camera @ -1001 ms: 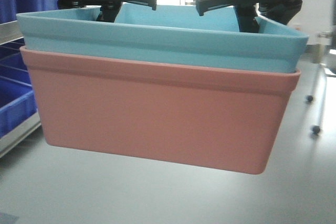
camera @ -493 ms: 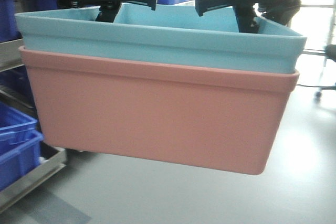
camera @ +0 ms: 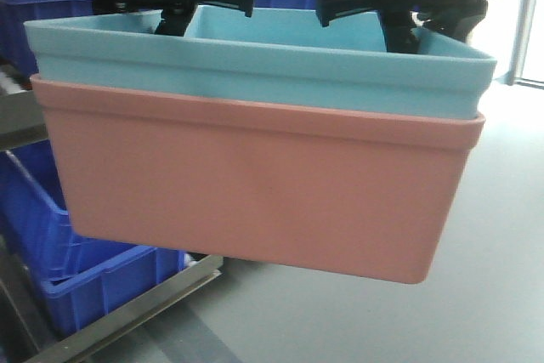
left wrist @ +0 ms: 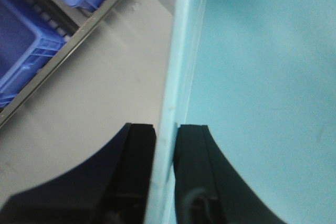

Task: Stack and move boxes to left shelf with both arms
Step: 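Hold the stacked bins while driving toward the blue-crate shelves, then hold the stacked bins with both grippers above the roller-track shelf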

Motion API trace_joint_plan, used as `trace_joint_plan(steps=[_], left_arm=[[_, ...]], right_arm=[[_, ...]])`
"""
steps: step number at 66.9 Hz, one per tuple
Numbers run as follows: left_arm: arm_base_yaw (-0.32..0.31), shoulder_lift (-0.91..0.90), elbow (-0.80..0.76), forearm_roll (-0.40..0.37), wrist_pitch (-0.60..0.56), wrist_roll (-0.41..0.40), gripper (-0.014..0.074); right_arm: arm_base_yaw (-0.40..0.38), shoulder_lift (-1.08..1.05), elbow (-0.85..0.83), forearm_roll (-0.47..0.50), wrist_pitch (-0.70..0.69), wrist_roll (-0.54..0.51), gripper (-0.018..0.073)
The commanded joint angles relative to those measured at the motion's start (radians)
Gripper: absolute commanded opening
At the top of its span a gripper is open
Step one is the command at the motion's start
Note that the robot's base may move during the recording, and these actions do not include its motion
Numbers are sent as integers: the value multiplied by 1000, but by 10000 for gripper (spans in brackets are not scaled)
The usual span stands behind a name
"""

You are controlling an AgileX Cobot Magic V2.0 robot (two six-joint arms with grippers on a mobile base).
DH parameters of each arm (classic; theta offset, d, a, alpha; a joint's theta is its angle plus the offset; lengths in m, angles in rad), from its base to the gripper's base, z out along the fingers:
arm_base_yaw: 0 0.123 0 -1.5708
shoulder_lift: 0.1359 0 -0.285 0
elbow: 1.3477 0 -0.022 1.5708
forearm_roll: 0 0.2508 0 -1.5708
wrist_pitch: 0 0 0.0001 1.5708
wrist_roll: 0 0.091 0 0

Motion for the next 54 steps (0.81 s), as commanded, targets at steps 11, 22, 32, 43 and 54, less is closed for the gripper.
trace_joint_plan(steps=[11,22,32,43,54], left_arm=[[-38,-57,-46,-85,-153,-18,-4],[-38,-57,-46,-85,-153,-18,-4],[-38,-57,-46,-85,-153,-18,-4],[-38,-57,-46,-85,-153,-18,-4],[-38,-57,-46,-85,-153,-18,-4]], right_arm=[[29,-56,-48,77,-180,-17,55],[29,-56,-48,77,-180,-17,55],[29,-56,-48,77,-180,-17,55],[29,-56,-48,77,-180,-17,55],[29,-56,-48,77,-180,-17,55]])
